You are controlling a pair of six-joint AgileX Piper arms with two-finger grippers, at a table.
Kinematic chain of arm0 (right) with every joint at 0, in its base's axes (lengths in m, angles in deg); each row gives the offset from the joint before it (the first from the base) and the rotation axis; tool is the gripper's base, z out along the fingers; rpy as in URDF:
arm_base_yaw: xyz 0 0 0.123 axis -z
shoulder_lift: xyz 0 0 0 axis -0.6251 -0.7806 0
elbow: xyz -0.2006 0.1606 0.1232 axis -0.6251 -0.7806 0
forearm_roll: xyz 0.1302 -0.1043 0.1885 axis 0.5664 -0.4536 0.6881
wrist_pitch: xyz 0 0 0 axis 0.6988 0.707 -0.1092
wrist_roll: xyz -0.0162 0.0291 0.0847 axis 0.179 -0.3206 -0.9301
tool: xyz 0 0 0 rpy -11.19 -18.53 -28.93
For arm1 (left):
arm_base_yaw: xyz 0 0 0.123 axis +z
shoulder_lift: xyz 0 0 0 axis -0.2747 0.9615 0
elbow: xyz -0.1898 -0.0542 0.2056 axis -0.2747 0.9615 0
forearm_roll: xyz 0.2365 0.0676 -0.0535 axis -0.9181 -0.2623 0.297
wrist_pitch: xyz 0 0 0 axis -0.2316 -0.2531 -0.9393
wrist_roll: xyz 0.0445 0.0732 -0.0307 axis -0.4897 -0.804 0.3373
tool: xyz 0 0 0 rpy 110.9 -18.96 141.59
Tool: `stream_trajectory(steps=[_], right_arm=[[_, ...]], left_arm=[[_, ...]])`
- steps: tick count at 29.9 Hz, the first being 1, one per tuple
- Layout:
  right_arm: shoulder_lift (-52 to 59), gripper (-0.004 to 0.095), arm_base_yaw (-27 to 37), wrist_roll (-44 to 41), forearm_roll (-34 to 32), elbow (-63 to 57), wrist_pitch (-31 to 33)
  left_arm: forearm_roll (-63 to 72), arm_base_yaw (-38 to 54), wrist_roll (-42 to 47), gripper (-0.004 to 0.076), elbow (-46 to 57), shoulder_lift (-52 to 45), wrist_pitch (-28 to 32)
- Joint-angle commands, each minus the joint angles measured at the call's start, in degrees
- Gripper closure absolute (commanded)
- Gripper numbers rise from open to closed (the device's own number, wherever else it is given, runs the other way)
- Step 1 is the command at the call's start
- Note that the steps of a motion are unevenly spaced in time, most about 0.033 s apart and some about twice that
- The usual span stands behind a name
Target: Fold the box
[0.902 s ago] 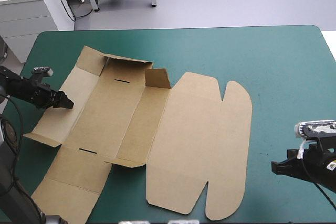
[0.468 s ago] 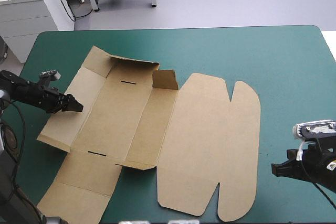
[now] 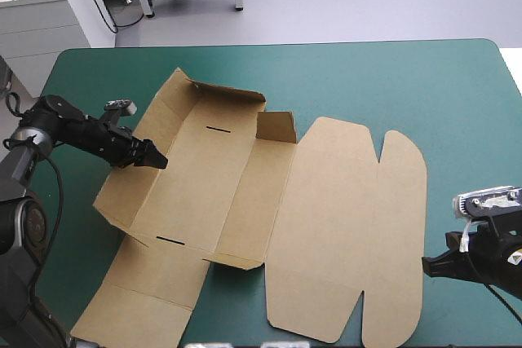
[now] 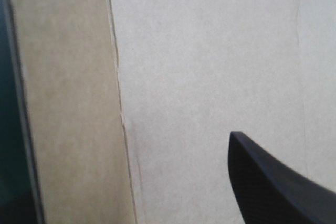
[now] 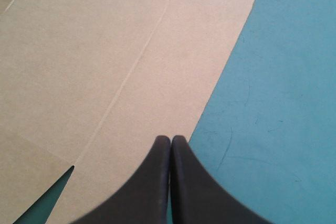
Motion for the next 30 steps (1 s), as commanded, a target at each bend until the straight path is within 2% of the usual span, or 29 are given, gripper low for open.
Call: stream_trajectory(steps=[1, 6, 13, 22, 24, 30], right_arm=[[-0.22, 0.0927, 0.38, 1.24, 1.17, 1.53, 0.18], [-0.22, 0.0927, 0.38, 1.96, 1.05, 1.53, 0.18], [-0.22, 0.0927, 0.38, 2.94, 1.05, 1.53, -0.32], [-0.22, 0.0927, 0.38, 2.98, 1.67, 1.53, -0.32], [-0.22, 0.0927, 0.38, 2.98, 1.79, 1.53, -0.32], [-0.22, 0.0927, 0.38, 2.98, 1.91, 1.53, 0.02]], left_arm=[[-1.84, -1.06, 2.56, 0.0267, -1.29, -4.37, -6.11], [-10.67, -1.06, 7.97, 0.0267, -1.29, -7.05, -6.11], [-10.43, -1.06, 7.51, 0.0269, 3.85, -11.5, -5.99], [-5.26, -1.06, 4.89, 0.0276, 7.77, -11.62, -5.99], [-5.52, -1.06, 4.89, 0.0301, 7.77, -11.62, -5.99], [-7.02, -1.06, 4.99, 0.0458, 7.77, -11.62, -5.99]])
